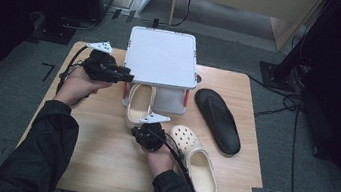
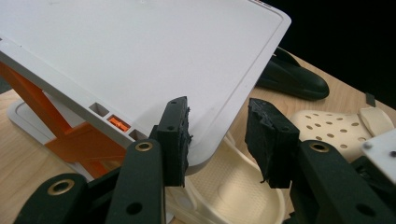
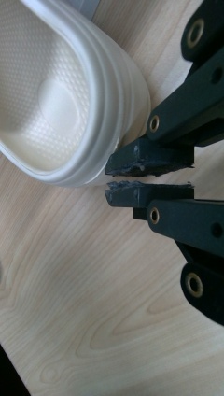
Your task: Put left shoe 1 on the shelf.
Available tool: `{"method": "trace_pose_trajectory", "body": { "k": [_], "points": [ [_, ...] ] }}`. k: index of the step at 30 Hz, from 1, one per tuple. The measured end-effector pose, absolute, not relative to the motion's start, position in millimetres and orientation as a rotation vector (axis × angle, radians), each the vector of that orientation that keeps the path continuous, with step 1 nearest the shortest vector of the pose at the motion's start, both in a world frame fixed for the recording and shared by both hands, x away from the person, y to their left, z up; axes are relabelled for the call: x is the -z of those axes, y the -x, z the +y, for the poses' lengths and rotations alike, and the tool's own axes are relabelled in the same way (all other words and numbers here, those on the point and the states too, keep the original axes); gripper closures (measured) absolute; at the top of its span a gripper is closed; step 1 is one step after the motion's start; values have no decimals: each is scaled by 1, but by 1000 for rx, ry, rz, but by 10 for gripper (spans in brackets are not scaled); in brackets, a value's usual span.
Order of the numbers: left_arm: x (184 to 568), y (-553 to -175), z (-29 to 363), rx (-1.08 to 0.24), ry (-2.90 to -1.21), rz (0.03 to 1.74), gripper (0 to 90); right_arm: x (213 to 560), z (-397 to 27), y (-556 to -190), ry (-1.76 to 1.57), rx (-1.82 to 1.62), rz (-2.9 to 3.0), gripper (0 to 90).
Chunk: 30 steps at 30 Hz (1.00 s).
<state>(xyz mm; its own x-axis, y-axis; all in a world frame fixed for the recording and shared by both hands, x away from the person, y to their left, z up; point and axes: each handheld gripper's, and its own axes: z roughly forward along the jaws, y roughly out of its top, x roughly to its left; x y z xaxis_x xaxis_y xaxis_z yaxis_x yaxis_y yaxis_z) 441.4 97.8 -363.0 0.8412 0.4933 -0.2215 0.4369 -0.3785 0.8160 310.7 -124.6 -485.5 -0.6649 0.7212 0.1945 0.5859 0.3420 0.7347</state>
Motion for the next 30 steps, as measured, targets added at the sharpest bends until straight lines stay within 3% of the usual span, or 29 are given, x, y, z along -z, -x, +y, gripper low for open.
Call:
{"method": "trace_pose_trajectory", "body": {
  "k": [30],
  "points": [
    [364,-442,99,-67,-2015,680,600,486,-103,-379,-1184,-1227,2368,785]
  ]
}}
